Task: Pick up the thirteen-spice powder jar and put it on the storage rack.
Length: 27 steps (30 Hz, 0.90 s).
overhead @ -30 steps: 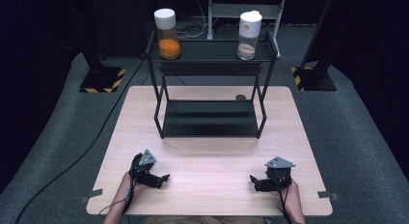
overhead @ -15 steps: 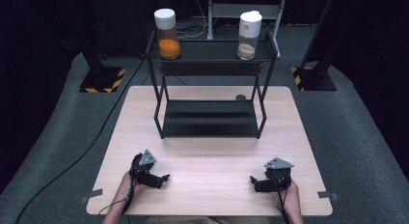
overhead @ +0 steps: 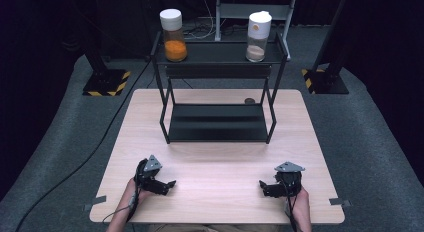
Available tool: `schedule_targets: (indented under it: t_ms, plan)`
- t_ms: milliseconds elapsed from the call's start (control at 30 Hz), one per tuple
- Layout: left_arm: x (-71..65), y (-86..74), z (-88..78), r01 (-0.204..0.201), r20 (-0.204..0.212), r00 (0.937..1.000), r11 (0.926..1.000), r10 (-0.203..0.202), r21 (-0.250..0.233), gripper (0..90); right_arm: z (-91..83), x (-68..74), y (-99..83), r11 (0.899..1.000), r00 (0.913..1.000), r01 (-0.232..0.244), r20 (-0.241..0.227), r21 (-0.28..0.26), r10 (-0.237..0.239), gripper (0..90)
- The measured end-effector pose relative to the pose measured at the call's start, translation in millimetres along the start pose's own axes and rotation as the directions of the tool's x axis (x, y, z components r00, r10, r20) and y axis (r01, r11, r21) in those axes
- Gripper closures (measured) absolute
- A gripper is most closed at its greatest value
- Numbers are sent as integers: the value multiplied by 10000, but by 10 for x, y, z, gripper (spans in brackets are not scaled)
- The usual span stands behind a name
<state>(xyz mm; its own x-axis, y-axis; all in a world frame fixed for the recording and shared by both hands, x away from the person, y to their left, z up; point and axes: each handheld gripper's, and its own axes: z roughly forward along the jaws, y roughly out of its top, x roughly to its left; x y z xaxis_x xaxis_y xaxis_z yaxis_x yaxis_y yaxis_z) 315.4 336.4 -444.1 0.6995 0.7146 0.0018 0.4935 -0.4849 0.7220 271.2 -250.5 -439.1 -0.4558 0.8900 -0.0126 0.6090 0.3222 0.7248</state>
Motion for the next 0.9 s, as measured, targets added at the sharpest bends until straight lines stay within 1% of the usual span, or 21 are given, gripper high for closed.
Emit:
schedule_targets:
  t_ms: [533, 633, 867, 900]
  plan:
    - [-1, -2, 1, 11, -2, 10000, 10000, -11, -12, 3, 4, 2, 4, 10000, 10000, -81, 47, 2, 81, 0]
    - [-1, -1, 1, 10, -3, 10000, 10000, -10, -9, 3, 4, 13, 5, 9998, 9996, -212, 179, 1, 212, 0]
    - [-1, -1, 1, 15, -3, 10000, 10000, -15, -12, 3, 10, 44, 14, 9995, 9990, -318, 306, 8, 318, 0]
    - [-1, -1, 1, 13, -2, 10000, 10000, -13, -9, 3, 6, 70, 7, 9996, 9986, -283, 448, -25, 284, 0]
